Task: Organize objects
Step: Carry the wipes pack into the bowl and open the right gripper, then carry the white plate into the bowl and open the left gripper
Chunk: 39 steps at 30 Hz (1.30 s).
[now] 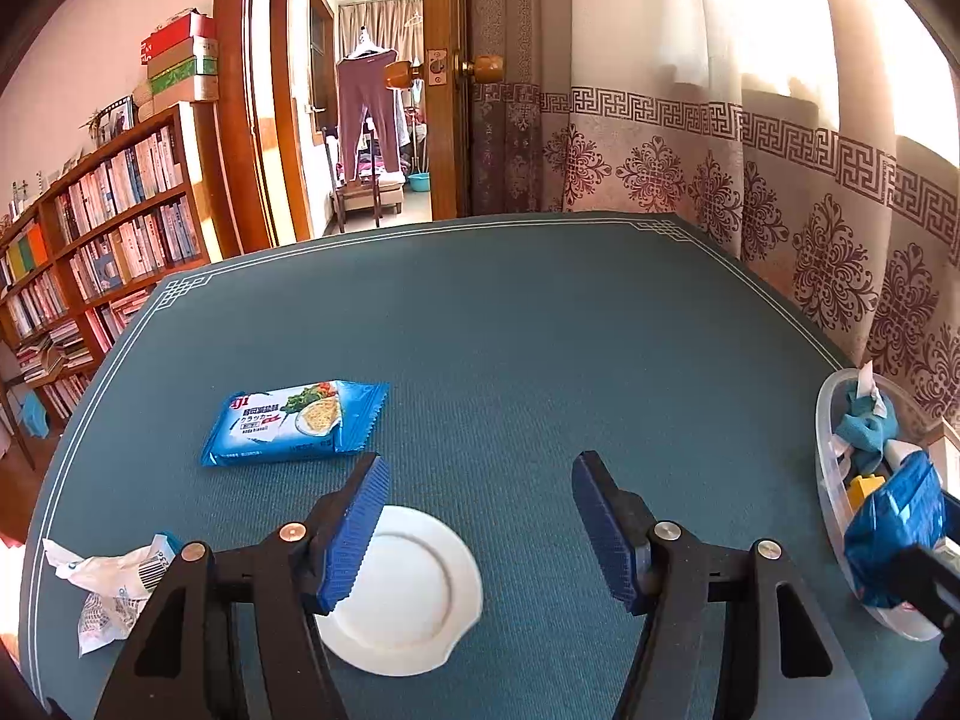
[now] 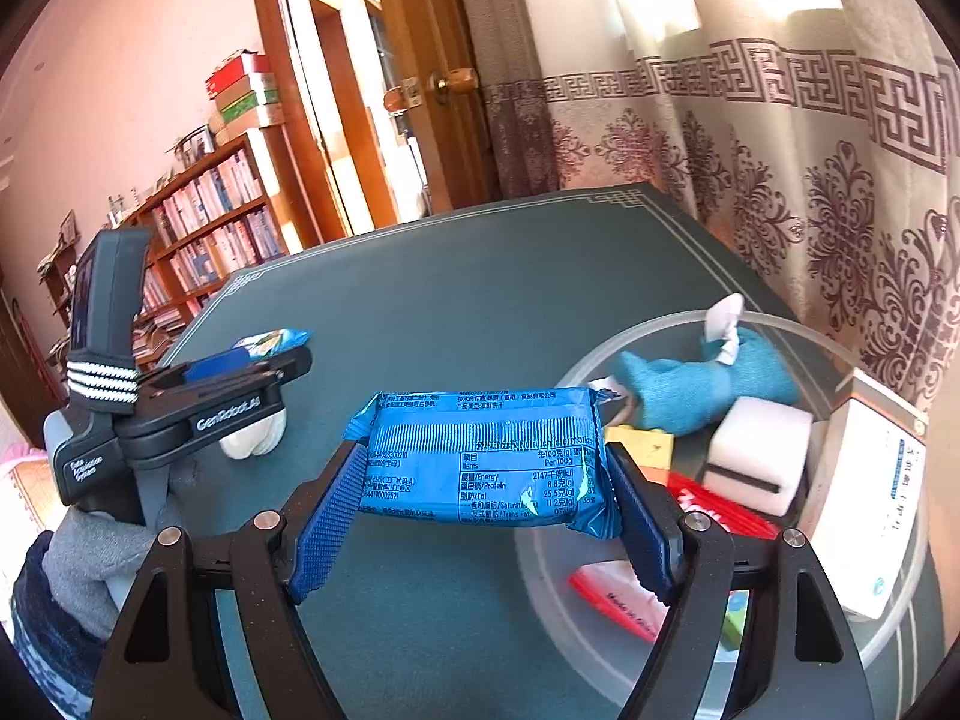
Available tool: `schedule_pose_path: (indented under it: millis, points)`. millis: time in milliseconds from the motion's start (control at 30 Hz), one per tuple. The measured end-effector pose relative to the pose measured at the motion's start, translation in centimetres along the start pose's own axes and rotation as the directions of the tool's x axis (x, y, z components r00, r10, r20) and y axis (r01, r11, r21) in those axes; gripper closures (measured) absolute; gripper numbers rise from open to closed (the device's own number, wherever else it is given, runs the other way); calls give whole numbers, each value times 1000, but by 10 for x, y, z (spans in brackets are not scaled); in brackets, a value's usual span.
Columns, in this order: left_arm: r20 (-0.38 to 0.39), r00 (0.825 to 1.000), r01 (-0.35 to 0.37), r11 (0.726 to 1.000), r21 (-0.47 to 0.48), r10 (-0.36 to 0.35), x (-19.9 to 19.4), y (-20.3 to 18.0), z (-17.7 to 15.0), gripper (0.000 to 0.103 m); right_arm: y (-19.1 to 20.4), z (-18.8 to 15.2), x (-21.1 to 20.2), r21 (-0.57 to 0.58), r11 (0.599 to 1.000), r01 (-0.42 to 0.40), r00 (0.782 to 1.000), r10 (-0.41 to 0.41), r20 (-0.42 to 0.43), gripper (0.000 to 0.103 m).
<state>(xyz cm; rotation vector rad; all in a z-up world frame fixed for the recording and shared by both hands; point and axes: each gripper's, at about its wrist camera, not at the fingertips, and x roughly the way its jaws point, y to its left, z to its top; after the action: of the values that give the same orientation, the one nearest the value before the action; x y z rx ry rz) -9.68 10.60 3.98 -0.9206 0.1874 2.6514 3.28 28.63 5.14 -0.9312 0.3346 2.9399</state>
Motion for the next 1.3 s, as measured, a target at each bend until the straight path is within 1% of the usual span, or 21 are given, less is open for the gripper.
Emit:
schedule_pose_path:
  millis: [200, 267, 333, 367, 533, 700, 767, 833, 933, 1033, 1167, 1233, 1300]
  points:
    - [-4, 1000, 13, 1000, 28, -13, -1, -12, -4, 36, -35, 8, -9, 56, 993, 105, 994, -107, 29, 24]
    - [-4, 1000, 5, 1000, 21, -5, -1, -11, -4, 36, -48, 9, -12, 78, 983, 169, 984, -173, 43, 22]
    - [-8, 1000, -5, 1000, 5, 5, 0, -7, -5, 36, -58, 8, -16, 94, 967, 235, 969, -241, 61, 18]
    - [-15, 1000, -7, 1000, -3, 7, 1, -4, -6, 36, -64, 9, -17, 103, 963, 248, 965, -255, 67, 18]
    - [-51, 999, -18, 999, -39, 16, 5, 7, -13, 36, -76, 9, -20, 124, 961, 248, 963, -258, 73, 18]
    - [-78, 997, -24, 997, -72, 19, 8, 19, -18, 32, -75, 7, -20, 117, 967, 228, 968, -237, 77, 18]
    - [-78, 997, -29, 996, -89, 22, 5, 26, -21, 22, -70, 5, -23, 110, 969, 221, 969, -231, 85, 18]
    - [-80, 996, -37, 994, -104, 29, 4, 31, -24, 19, -68, 4, -26, 103, 971, 215, 969, -225, 97, 18]
    - [-97, 994, -55, 994, -97, 45, 7, 33, -26, 19, -63, 0, -29, 90, 974, 208, 970, -217, 108, 18]
    - [-95, 994, -64, 995, -79, 56, 7, 29, -27, 20, -62, -1, -29, 87, 976, 199, 972, -208, 106, 18]
    - [-114, 988, -106, 994, -39, 101, 12, 24, -29, 27, -65, -3, -33, 97, 975, 197, 972, -208, 111, 18]
    - [-123, 988, -101, 994, -48, 94, 12, 26, -29, 30, -65, -3, -35, 99, 975, 197, 972, -208, 114, 18]
    - [-130, 988, -95, 993, -65, 86, 13, 30, -29, 30, -66, -4, -36, 98, 976, 194, 972, -205, 113, 18]
